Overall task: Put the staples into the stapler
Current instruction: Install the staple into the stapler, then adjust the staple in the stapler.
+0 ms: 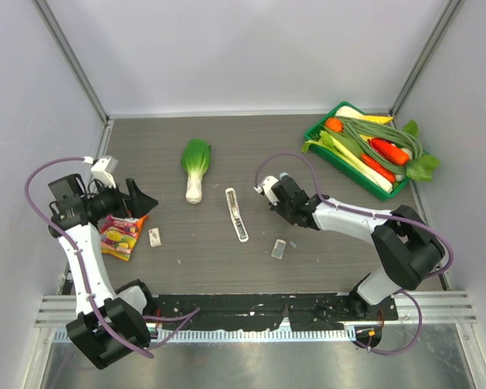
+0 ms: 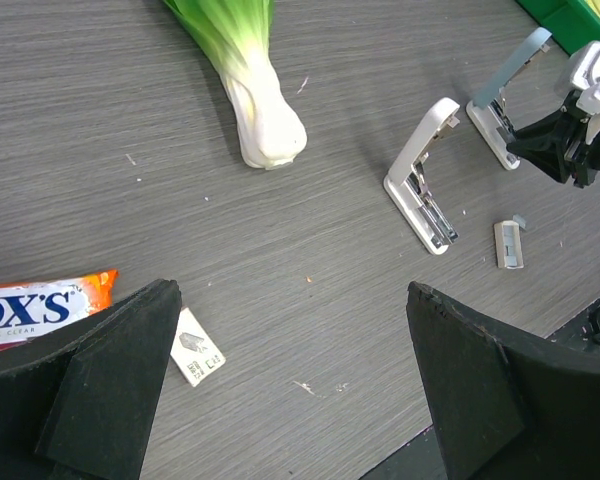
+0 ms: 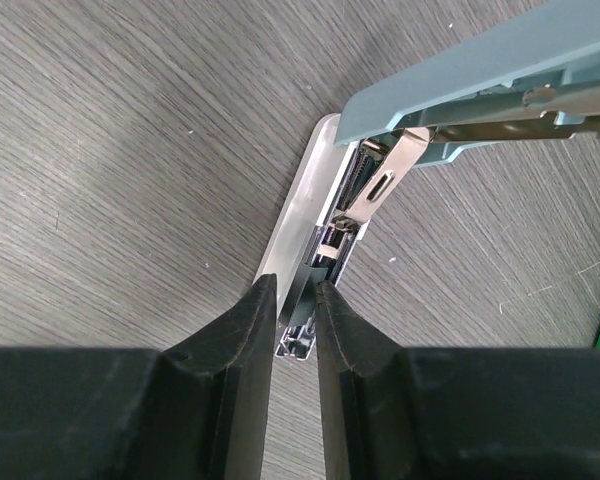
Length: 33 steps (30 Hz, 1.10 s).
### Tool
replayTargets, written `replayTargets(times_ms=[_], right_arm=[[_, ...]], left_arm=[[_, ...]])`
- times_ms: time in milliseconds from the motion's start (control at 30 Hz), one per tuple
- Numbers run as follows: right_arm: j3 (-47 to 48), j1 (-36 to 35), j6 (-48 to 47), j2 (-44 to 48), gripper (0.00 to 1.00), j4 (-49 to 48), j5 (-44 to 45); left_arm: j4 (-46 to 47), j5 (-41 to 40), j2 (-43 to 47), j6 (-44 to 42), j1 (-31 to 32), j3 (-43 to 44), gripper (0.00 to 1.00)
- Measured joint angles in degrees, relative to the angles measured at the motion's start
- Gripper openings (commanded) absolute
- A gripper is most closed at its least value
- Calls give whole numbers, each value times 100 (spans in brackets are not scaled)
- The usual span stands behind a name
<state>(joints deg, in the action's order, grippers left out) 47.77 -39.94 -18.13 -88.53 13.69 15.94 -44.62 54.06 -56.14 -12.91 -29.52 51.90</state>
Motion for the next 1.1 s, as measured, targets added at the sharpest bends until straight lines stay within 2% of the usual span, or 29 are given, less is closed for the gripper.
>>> replayTargets(times_ms=[333,1100], right_arm=[[0,-133,-120,-39,15,2,238],[0,-297,-271,-37,12,-39,538]], left_arm=[[0,2,0,0,-15,0,100],[-2,7,0,-2,-26,0,100]])
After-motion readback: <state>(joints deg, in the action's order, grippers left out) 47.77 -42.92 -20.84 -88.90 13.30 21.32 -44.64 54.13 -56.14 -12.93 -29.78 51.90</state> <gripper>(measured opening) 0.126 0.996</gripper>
